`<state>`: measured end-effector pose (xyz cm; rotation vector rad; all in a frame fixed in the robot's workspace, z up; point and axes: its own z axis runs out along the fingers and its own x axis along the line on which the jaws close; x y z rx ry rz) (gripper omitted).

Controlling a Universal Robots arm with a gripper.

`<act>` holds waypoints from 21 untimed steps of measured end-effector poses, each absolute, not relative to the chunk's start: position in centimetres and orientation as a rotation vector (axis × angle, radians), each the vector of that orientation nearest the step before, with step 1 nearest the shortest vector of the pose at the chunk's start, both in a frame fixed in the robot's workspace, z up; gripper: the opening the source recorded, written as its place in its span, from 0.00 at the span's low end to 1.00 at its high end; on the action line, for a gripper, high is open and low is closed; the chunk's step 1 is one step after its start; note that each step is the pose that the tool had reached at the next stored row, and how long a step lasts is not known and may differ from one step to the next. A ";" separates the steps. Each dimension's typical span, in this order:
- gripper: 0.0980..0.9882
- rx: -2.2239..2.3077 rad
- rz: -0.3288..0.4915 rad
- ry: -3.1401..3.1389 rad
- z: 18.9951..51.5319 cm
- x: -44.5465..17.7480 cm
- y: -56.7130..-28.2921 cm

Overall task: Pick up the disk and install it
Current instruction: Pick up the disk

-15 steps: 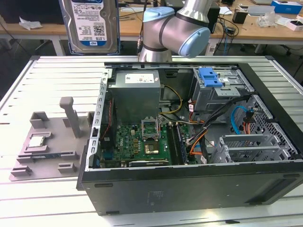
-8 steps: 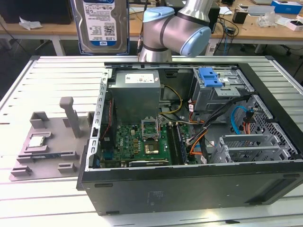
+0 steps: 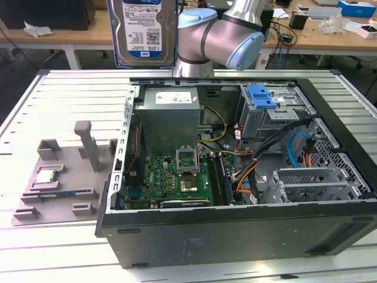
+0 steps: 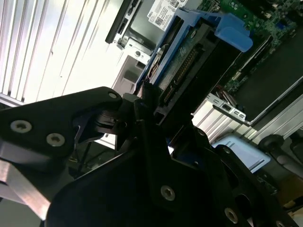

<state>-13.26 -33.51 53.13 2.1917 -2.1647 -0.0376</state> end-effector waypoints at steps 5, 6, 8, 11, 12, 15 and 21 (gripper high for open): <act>0.30 2.192 -0.038 -2.164 53.1 -11.3 -33.5; 0.30 2.192 -0.038 -2.165 53.1 -10.8 -33.5; 0.30 2.192 -0.038 -2.164 53.1 -10.2 -33.5; 0.30 2.192 -0.038 -2.164 53.1 -8.5 -33.5; 0.30 2.191 -0.038 -2.164 53.1 -8.1 -33.5; 0.30 2.191 -0.038 -2.164 53.1 -6.9 -33.5; 0.30 2.191 -0.038 -2.164 53.1 -4.6 -33.5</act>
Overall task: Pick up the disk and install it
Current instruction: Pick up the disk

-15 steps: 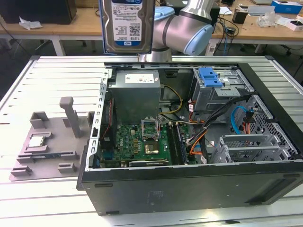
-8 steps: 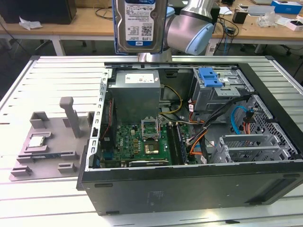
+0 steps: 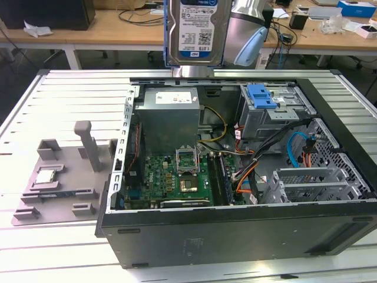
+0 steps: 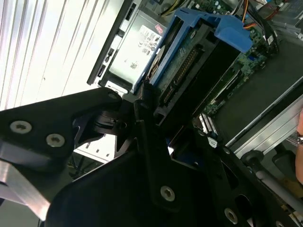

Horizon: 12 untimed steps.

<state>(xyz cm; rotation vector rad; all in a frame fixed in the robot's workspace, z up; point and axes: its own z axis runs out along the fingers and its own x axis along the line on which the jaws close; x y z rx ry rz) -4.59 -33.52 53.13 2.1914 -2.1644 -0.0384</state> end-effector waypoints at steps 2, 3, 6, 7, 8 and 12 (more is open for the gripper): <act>0.30 2.192 -0.038 -2.164 53.1 -4.0 -33.5; 0.30 2.191 -0.038 -2.164 53.1 -3.6 -33.5; 0.30 2.191 -0.038 -2.164 53.1 -2.7 -33.5; 0.30 2.191 -0.038 -2.164 53.1 -2.4 -33.5; 0.30 2.191 -0.038 -2.164 53.1 -2.1 -33.5; 0.30 2.192 -0.039 -2.164 53.1 -0.8 -33.5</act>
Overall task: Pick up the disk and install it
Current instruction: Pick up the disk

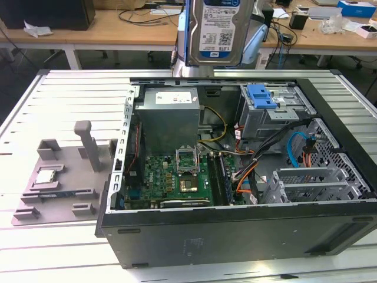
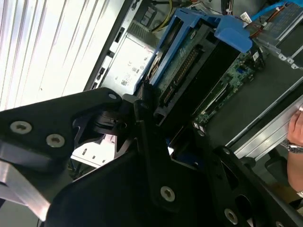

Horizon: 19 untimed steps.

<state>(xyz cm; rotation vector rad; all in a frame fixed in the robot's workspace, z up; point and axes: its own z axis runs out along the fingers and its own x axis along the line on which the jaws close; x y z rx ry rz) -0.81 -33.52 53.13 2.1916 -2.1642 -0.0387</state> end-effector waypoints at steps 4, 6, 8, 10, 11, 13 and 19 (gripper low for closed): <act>0.30 2.191 -0.039 -2.164 53.1 0.8 -33.5; 0.30 2.191 -0.039 -2.164 53.1 1.3 -33.5; 0.30 2.193 -0.043 -2.165 53.1 1.8 -33.5; 0.30 2.206 -0.071 -2.177 53.1 2.0 -33.5; 0.30 2.213 -0.085 -2.183 53.1 2.0 -33.6; 0.30 2.226 -0.113 -2.194 53.1 2.1 -34.8; 0.30 2.226 -0.113 -2.194 53.1 2.1 -38.0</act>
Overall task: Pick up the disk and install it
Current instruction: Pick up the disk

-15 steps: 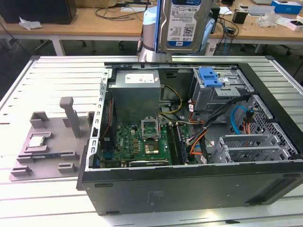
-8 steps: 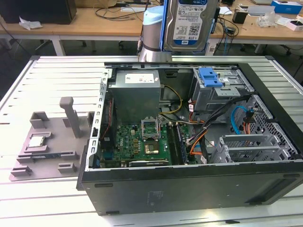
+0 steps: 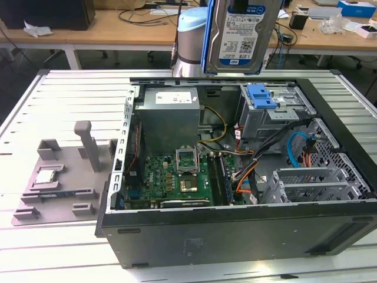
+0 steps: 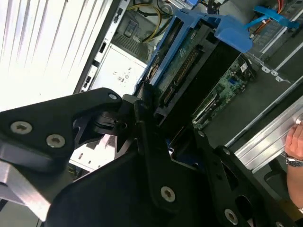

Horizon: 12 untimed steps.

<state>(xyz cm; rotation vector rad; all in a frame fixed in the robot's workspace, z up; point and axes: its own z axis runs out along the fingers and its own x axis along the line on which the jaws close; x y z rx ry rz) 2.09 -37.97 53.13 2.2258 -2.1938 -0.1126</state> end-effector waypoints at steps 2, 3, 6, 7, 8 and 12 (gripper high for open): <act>0.30 2.226 -0.113 -2.194 53.1 2.1 -38.4; 0.30 2.226 -0.113 -2.194 53.1 2.1 -38.8; 0.30 2.226 -0.113 -2.194 53.1 2.1 -39.5; 0.30 2.226 -0.113 -2.194 53.1 2.1 -39.7; 0.30 2.226 -0.113 -2.194 53.1 2.1 -39.9; 0.30 2.226 -0.113 -2.194 53.1 2.1 -40.8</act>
